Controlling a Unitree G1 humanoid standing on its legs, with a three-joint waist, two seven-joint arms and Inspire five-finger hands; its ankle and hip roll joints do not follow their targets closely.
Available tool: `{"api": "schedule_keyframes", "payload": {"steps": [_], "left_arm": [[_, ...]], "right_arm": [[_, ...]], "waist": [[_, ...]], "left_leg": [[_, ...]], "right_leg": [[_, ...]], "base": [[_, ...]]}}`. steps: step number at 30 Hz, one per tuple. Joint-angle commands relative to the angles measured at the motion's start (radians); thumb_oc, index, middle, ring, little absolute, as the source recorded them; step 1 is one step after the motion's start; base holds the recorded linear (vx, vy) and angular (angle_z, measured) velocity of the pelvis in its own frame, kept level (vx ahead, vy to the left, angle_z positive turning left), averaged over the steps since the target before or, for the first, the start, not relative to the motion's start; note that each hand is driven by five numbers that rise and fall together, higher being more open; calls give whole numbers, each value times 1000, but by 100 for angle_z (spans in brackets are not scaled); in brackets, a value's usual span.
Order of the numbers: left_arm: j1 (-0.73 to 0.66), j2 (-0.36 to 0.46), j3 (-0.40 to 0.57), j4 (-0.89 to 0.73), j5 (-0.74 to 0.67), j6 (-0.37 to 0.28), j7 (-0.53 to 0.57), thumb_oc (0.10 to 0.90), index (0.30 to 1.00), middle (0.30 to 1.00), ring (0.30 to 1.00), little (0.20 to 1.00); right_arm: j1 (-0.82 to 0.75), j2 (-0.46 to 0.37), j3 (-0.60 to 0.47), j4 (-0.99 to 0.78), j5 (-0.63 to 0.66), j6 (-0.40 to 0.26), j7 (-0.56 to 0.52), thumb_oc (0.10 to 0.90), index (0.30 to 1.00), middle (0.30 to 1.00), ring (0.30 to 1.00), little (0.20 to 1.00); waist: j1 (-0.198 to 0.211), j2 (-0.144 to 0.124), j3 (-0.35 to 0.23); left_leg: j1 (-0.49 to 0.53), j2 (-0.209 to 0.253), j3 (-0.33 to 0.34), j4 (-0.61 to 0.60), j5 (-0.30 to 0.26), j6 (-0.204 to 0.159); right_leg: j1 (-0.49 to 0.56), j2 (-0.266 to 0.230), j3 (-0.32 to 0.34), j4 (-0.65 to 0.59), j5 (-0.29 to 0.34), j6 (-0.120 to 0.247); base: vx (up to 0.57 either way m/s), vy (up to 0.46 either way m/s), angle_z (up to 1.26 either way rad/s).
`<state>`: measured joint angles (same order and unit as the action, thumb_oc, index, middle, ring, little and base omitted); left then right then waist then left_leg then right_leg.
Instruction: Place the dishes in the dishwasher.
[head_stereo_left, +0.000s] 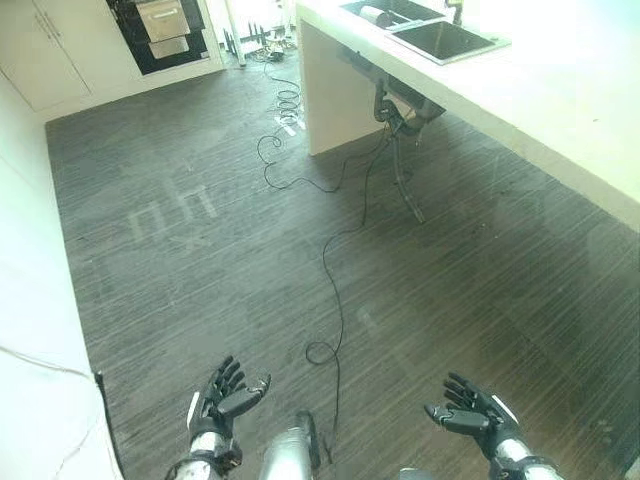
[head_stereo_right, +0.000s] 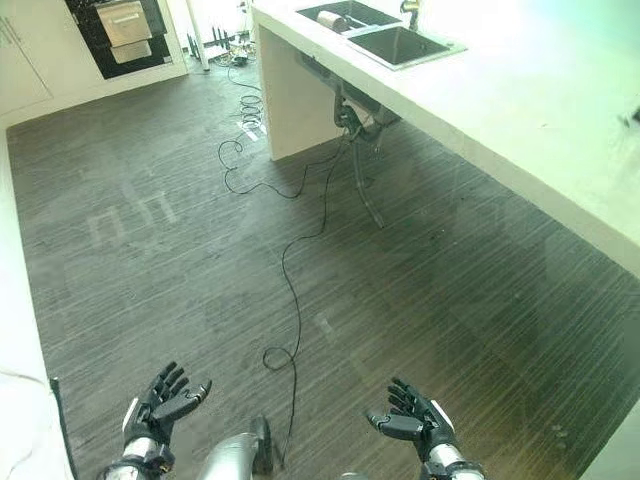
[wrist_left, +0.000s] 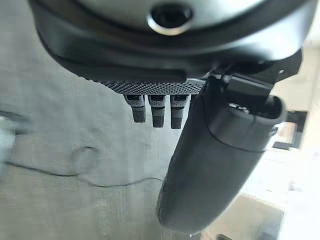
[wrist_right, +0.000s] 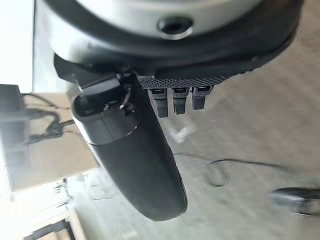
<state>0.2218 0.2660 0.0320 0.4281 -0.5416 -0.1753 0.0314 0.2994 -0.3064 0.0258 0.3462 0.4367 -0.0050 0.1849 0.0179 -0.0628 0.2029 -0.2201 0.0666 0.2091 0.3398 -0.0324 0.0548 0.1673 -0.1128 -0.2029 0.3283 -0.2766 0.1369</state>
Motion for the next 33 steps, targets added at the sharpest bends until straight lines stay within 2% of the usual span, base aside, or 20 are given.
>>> {"api": "schedule_keyframes", "payload": {"steps": [1, 3, 4, 5, 6, 7, 8, 11, 15, 18, 19, 20, 21, 23, 24, 27, 28, 30, 31, 33], "left_arm": [[-21, 85, -19, -101, 55, -83, 0, 800, 900, 900, 900, 900], [-43, 87, -42, -108, 73, -72, 27, 800, 900, 900, 900, 900], [-45, 93, -52, -138, 90, -60, 40, 800, 900, 900, 900, 900], [-46, 96, -51, -153, 90, -53, 35, 800, 900, 900, 900, 900], [-43, 105, -46, -196, 109, -26, 33, 800, 900, 900, 900, 900], [-40, 106, -44, -199, 105, -18, 41, 800, 900, 900, 900, 900], [-29, 101, -33, -203, 68, -7, 57, 800, 900, 900, 900, 900], [-23, 91, -45, -280, 44, -48, 47, 800, 900, 900, 900, 900], [-27, 94, -51, -389, -35, -37, 48, 800, 900, 900, 900, 900], [-9, 94, -42, -457, -46, -66, 36, 800, 900, 900, 900, 900], [-6, 94, -39, -462, -35, -85, 34, 800, 900, 900, 900, 900], [-2, 92, -35, -471, -24, -104, 27, 800, 900, 900, 900, 900], [-1, 92, -34, -472, -19, -108, 25, 800, 900, 900, 900, 900], [9, 96, -29, -481, -5, -126, 2, 800, 900, 900, 900, 900], [12, 101, -31, -487, 13, -137, -15, 800, 900, 900, 900, 900], [36, 102, -29, -511, 23, -143, -13, 800, 900, 900, 900, 900], [42, 103, -27, -514, 20, -146, -13, 800, 900, 900, 900, 900], [48, 103, -22, -521, 14, -148, -11, 800, 900, 900, 900, 900], [51, 103, -23, -519, 15, -160, -14, 800, 900, 900, 900, 900], [51, 99, -24, -516, 8, -178, -27, 800, 900, 900, 900, 900]], "right_arm": [[-57, 28, 21, -99, 55, -86, -1, 800, 900, 900, 900, 900], [-60, 41, 40, -110, 80, -96, -11, 800, 900, 900, 900, 900], [-68, 38, 51, -133, 79, -95, -29, 800, 900, 900, 900, 900], [-67, 33, 50, -149, 86, -93, -32, 800, 900, 900, 900, 900], [-51, 23, 34, -179, 104, -105, -18, 800, 900, 900, 900, 900], [-47, 20, 29, -183, 133, -102, -5, 800, 900, 900, 900, 900], [-31, 20, 12, -204, 231, -85, 29, 800, 900, 900, 900, 900], [-30, 9, 0, -286, 218, -118, 29, 800, 900, 900, 900, 900], [-83, -30, 18, -346, 190, -102, -21, 800, 900, 900, 900, 900], [-89, -68, 11, -376, 164, -112, -12, 800, 900, 900, 900, 900], [-88, -77, 7, -382, 167, -116, -6, 800, 900, 900, 900, 900], [-85, -91, -2, -394, 168, -126, 8, 800, 900, 900, 900, 900], [-84, -92, -3, -395, 168, -128, 10, 800, 900, 900, 900, 900], [-77, -104, -24, -404, 167, -146, 27, 800, 900, 900, 900, 900], [-88, -112, -27, -425, 165, -149, 12, 800, 900, 900, 900, 900], [-110, -115, -27, -454, 149, -128, 17, 800, 900, 900, 900, 900], [-113, -115, -28, -461, 142, -125, 30, 800, 900, 900, 900, 900], [-112, -122, -35, -480, 148, -115, 51, 800, 900, 900, 900, 900], [-108, -123, -36, -491, 144, -116, 64, 800, 900, 900, 900, 900], [-101, -133, -39, -507, 127, -125, 79, 800, 900, 900, 900, 900]], "waist": [[-10, 53, -66], [-15, 66, -61], [-25, 63, -59], [-28, 61, -59], [-41, 50, -44], [-46, 44, -42], [-58, 14, -29], [-82, -4, -31], [-73, -13, -79], [-55, -6, -97], [-50, -19, -98], [-46, -22, -81], [-45, -25, -83], [-38, -27, -65], [-21, -24, -37], [-11, -19, -46], [-9, 7, -44], [-6, 37, -55], [-2, 46, -59], [2, 53, -63]], "left_leg": [[44, -2, -63, -40, -135, -35], [79, -17, -76, -40, -159, -22], [92, -26, -76, -40, -159, -28], [98, -29, -77, -40, -159, -30], [135, -37, -89, -40, -182, -38], [143, -41, -90, -40, -189, -40], [180, -67, -89, -40, -221, -41], [233, -99, -120, -40, -282, -27], [311, -93, -141, -40, -313, -48], [376, -51, -108, -40, -58, -111], [370, -52, -97, 8, 12, -122], [267, -43, -101, 251, 54, -136], [245, -47, -101, 274, 62, -135], [93, -31, -111, 472, 88, -127], [23, -25, -98, 367, 40, -97], [81, -24, -60, 40, 60, -100], [54, -3, -90, -40, 37, -112], [-30, 26, -146, -40, -2, -131], [-69, 37, -185, -40, 2, -145], [-90, 56, -184, -40, 26, -159]], "right_leg": [[-101, -5, -20, 276, 287, 44], [-220, -16, -24, 444, 299, 21], [-257, 33, -53, 301, 263, 9], [-266, 44, -66, 244, 253, 5], [-265, 41, -107, 16, 271, -7], [-277, 33, -109, -28, 278, -7], [-368, -21, -67, -28, 274, 14], [-507, -71, 11, -28, 326, 34], [-447, -38, 14, -28, 265, 2], [-381, 1, 17, -28, 201, -52], [-368, -1, 30, -28, 187, -67], [-324, 18, 48, -28, 163, -95], [-326, 17, 52, -28, 162, -99], [-280, 33, 57, -28, 138, -127], [-237, 51, 66, -28, 112, -125], [-229, 72, 110, -28, 84, -104], [-215, 99, 120, -28, 69, -94], [-213, 125, 126, -28, 58, -87], [-197, 135, 133, -28, 43, -88], [-169, 137, 127, -28, 16, -90]], "base": [[270, 269, 46], [387, 204, 33], [409, 27, 23], [524, -151, 25], [409, -171, 12], [535, -266, 25], [362, -207, 69], [559, -334, 57], [570, -357, 20], [433, -265, -3], [384, -319, -52], [241, -235, -57], [214, -208, -47], [251, -156, -50], [353, -92, -31], [340, 96, -46], [315, 210, -76], [296, 202, -66], [244, 132, -57], [328, 190, -39]]}}
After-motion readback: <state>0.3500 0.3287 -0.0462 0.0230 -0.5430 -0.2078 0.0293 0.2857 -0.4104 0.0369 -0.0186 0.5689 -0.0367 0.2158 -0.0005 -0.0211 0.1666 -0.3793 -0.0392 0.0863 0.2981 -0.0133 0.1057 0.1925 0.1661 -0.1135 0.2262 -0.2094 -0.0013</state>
